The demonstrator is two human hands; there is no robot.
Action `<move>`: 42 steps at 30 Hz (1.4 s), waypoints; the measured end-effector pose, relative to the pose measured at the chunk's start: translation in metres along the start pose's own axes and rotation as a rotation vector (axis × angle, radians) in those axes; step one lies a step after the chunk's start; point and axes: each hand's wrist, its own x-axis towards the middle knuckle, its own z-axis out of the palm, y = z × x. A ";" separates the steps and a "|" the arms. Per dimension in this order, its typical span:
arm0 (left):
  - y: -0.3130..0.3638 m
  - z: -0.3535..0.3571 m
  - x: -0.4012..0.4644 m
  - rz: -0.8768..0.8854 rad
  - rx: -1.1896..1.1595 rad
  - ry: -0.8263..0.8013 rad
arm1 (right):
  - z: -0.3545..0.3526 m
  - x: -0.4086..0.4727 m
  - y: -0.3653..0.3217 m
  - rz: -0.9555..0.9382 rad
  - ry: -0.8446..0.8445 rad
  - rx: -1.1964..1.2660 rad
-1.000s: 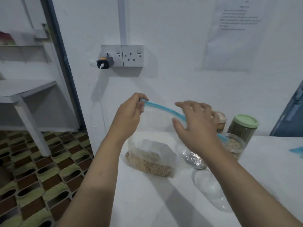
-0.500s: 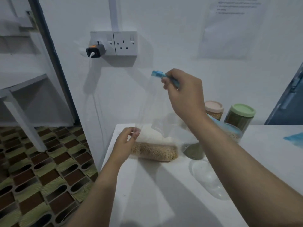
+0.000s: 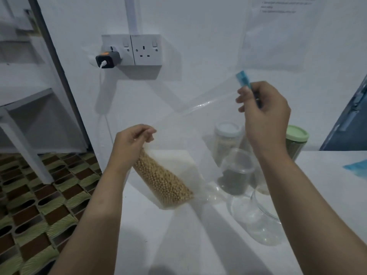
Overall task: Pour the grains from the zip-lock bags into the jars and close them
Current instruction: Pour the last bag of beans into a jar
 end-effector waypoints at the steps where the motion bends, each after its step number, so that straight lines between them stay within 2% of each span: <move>1: -0.009 0.002 -0.007 -0.020 0.035 -0.018 | 0.002 -0.008 0.004 0.007 -0.017 -0.003; 6: -0.048 0.008 -0.044 -0.052 0.127 0.006 | 0.008 -0.033 0.008 -0.031 -0.040 -0.010; 7: -0.055 0.008 -0.049 -0.120 0.081 0.023 | 0.008 -0.035 0.008 -0.040 -0.036 -0.006; 10: -0.072 0.017 -0.058 -0.503 -0.138 0.137 | 0.005 -0.040 0.003 -0.058 -0.034 0.015; 12: -0.076 0.023 -0.060 -0.639 -0.180 0.168 | 0.004 -0.044 0.000 -0.080 -0.038 0.013; 18: -0.056 0.021 -0.041 -0.632 -0.614 0.325 | -0.007 -0.047 0.003 -0.080 -0.003 0.011; 22: -0.038 0.020 -0.024 -0.538 -0.826 0.332 | -0.019 -0.045 0.003 -0.055 0.068 0.044; 26: -0.030 0.018 -0.016 -0.412 -0.663 0.267 | -0.024 -0.051 0.011 0.024 0.049 0.040; 29: -0.046 0.015 -0.024 -0.373 -0.653 0.222 | -0.027 -0.056 0.018 0.080 0.034 0.039; 32: -0.055 0.016 -0.032 -0.417 -0.613 0.120 | -0.029 -0.055 0.024 0.120 -0.033 -0.008; 34: -0.057 0.017 -0.030 -0.451 -0.562 0.139 | -0.029 -0.056 0.027 0.131 -0.023 -0.009; 37: -0.057 0.019 -0.024 -0.428 -0.462 0.248 | -0.029 -0.057 0.029 0.138 0.000 -0.001; 42: -0.066 0.022 -0.030 -0.408 -0.415 0.225 | -0.029 -0.060 0.027 0.139 -0.006 -0.023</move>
